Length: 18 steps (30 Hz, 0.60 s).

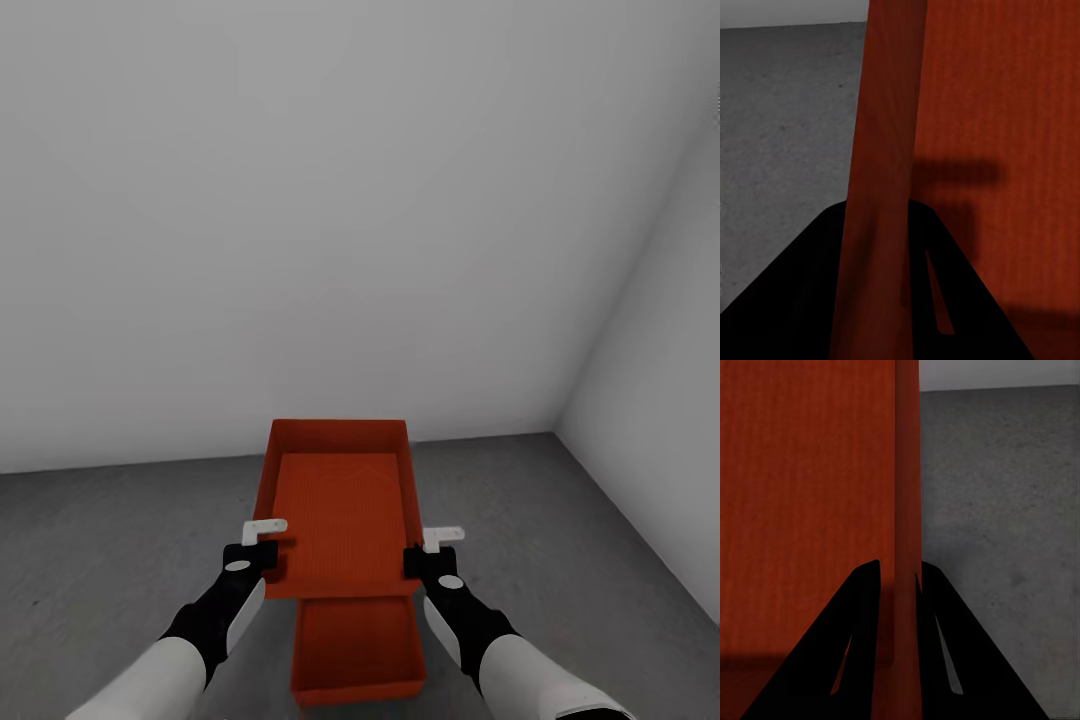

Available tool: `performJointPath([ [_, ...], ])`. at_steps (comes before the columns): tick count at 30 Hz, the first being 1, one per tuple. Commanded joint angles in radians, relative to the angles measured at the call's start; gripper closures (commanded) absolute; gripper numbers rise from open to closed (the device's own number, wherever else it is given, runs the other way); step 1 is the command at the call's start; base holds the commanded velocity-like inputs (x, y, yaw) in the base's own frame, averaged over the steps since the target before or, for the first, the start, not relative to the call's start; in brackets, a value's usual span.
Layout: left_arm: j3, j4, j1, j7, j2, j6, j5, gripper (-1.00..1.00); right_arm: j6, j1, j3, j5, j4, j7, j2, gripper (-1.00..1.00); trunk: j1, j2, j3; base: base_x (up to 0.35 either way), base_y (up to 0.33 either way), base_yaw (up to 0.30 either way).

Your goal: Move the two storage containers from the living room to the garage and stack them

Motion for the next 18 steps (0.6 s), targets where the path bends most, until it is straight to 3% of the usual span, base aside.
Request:
performJointPath([
  [1,0.052,-0.011,-0.001,0.013,0.019,0.007,-0.005,1.0,-0.003,-0.001,-0.006,-0.004,0.004,-0.013,0.0,1.0,0.0,-0.001,-0.003,-0.263,0.0,0.0],
  [8,0.052,-0.011,-0.001,0.013,0.019,0.007,-0.005,1.0,-0.003,-0.001,-0.006,-0.004,0.003,-0.013,0.0,1.0,0.0,-0.001,-0.014,-0.269,0.0,0.0],
  [18,0.052,-0.011,-0.001,0.013,0.019,0.007,-0.005,1.0,-0.003,-0.001,-0.006,-0.004,0.004,-0.012,0.0,1.0,0.0,-0.001,-0.03,-0.029,0.0,0.0],
])
